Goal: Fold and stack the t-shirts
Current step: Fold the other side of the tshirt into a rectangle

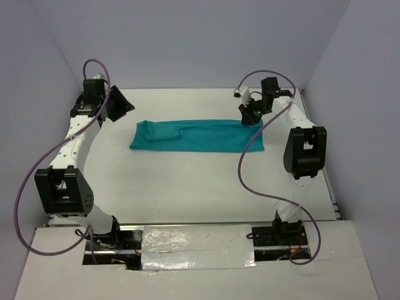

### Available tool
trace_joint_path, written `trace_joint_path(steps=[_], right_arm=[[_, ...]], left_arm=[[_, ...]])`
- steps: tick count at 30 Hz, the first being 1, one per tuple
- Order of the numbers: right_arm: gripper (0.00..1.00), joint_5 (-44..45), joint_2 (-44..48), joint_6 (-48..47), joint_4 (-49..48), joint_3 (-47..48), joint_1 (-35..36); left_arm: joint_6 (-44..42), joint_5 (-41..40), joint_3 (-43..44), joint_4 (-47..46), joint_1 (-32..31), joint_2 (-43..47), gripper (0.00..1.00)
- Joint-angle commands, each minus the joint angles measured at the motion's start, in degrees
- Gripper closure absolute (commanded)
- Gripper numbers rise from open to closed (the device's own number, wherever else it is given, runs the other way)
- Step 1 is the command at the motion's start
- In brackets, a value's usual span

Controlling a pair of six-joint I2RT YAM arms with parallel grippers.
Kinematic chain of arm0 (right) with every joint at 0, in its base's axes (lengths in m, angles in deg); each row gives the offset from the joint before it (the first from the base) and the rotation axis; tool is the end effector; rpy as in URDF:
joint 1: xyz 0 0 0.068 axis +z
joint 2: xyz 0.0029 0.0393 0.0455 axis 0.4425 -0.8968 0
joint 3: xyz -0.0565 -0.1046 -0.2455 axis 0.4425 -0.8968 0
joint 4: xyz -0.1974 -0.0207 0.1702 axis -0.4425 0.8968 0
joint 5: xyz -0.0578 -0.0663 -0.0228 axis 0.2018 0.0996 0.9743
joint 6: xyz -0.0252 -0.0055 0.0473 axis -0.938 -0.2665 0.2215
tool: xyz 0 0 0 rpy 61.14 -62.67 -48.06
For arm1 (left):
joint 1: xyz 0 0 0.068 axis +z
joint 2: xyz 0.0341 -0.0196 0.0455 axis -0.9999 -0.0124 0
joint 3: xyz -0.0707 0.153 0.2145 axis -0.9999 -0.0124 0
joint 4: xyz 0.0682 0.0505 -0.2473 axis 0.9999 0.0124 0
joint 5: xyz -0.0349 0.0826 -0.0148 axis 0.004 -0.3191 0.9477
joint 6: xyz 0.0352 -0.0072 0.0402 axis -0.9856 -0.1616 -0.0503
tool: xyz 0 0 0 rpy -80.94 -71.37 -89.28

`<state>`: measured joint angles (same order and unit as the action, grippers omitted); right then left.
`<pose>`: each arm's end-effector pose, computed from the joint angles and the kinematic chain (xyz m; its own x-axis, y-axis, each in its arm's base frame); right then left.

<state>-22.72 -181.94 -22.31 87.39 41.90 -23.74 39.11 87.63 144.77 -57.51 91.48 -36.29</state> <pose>0.4272 0.0382 0.2544 -0.3404 -0.6495 -0.6799 -0.8555 0.5139 -0.0626 0.3652 0.0098 0.3498 -0.4561 -0.6441 -0.6141 -0.2929 0.7602 -0.5799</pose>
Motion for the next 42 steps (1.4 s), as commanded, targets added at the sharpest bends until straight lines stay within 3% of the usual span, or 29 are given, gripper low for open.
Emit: trace_joint_path(steps=[1, 7, 15, 18, 23, 32, 42], right_arm=[[0.80, 2.1, -2.7, 0.1, 1.4, -2.4, 1.7], [0.80, 10.3, -5.8, 6.2, -5.9, -2.7, 3.9], [0.80, 24.1, -9.0, 11.0, -12.3, -1.1, 4.1], [0.80, 29.2, -9.2, 11.3, -14.2, -1.4, 3.7], [0.80, 32.1, -7.1, 12.3, -18.5, -3.3, 3.4], [0.79, 32.8, -13.7, 13.3, -14.7, 5.9, 2.4], [0.79, 31.8, -11.8, 13.6, -14.3, 6.5, 0.5]], left_arm=[[0.0, 3.0, -7.7, -3.7, 0.8, 5.3, 0.42], [1.7, 5.0, -19.1, -7.8, 1.0, 12.2, 0.40], [1.8, 6.4, -25.0, -10.0, 2.1, 17.0, 0.26], [2.4, 7.2, -26.9, -10.7, 2.6, 17.5, 0.25], [2.7, 7.5, -28.1, -11.9, 3.0, 17.9, 0.24], [2.7, 8.4, -28.5, -12.6, 3.4, 16.8, 0.24], [2.3, 9.7, -26.9, -13.9, 3.6, 13.0, 0.23]])
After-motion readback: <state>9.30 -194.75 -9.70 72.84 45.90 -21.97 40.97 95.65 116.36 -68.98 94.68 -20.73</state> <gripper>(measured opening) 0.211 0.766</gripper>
